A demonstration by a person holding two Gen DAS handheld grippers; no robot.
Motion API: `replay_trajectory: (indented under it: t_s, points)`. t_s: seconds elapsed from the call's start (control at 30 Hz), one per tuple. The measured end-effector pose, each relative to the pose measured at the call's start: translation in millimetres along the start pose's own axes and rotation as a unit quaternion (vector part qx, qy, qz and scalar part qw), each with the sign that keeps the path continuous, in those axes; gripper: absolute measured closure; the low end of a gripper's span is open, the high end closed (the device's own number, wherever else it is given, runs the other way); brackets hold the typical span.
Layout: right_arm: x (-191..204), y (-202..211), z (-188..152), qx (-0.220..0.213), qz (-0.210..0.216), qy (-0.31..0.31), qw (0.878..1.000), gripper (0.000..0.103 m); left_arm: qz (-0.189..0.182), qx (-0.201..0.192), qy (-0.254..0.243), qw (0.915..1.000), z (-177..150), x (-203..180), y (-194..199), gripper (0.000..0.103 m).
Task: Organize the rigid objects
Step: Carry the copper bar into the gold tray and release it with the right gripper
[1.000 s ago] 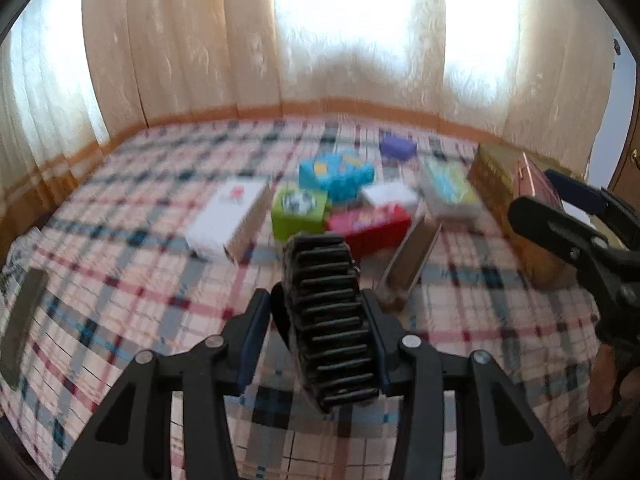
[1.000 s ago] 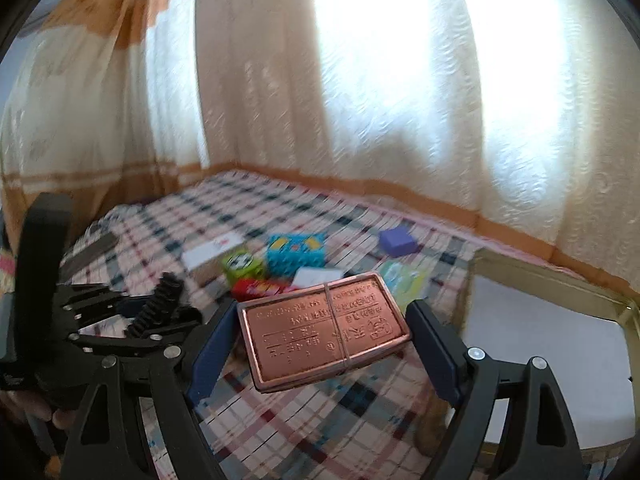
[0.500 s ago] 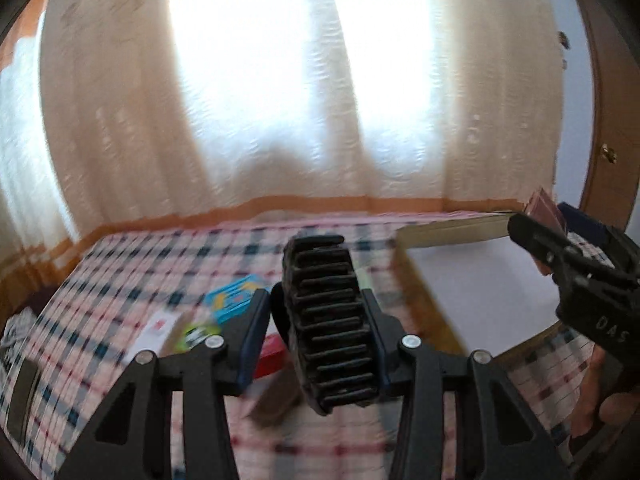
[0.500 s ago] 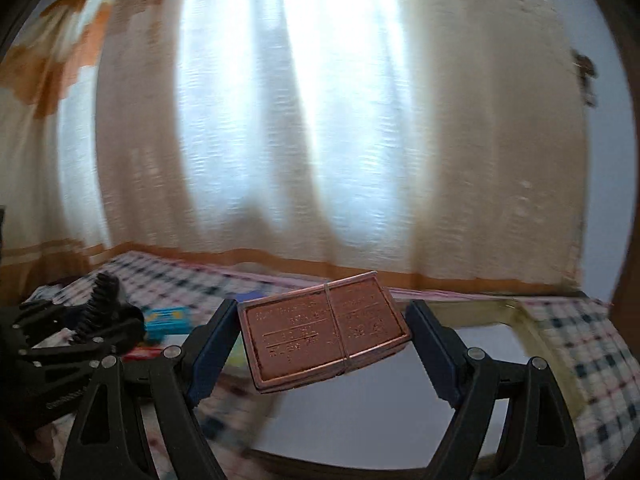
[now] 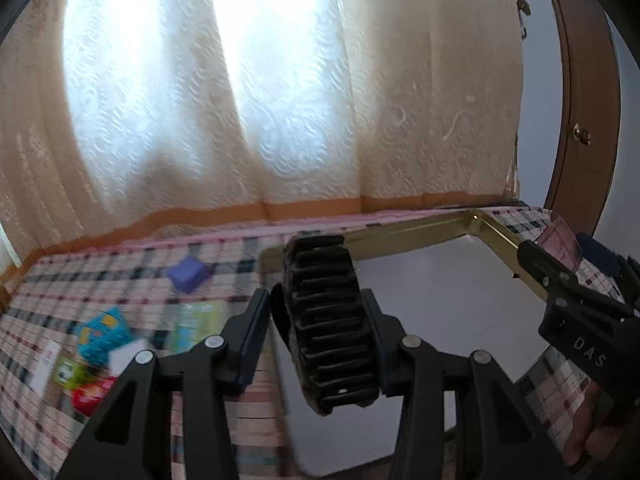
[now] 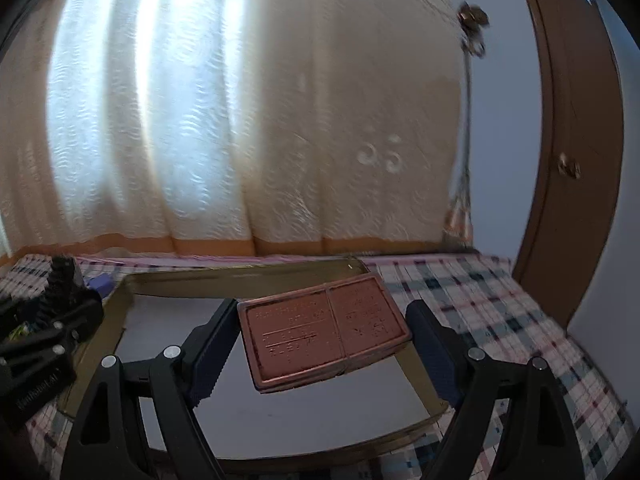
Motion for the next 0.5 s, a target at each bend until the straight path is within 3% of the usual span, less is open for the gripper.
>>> replay_trajectory:
  t_s: [0.17,0.3,0.5]
  points:
    - [1,-10,-7,0.023,-0.041,0.017,0.999,0.017,-0.001,0.003,-0.012,0.9999,-7,-14,-11,0.059]
    - [2,-22,-11,0.048,-0.040,0.010,0.998,0.017,0.000,0.004,-0.031,0.9995,-14,-22,-18,0.059]
    - [2,-23,-12,0.051,-0.040,0.011,0.998,0.017,0.002,0.007,-0.043,0.9990,-17,-25,-21,0.059]
Point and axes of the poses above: each gripper's, at about its wrist camera, not at the fingertips, and y roughly against the way its jaws point, x to its left, z to its top, the point moved 1 cm from there along -y, roughly the way its jaws point, and after that the axes turned 3 degrees about -x, right-handed, at the moved point
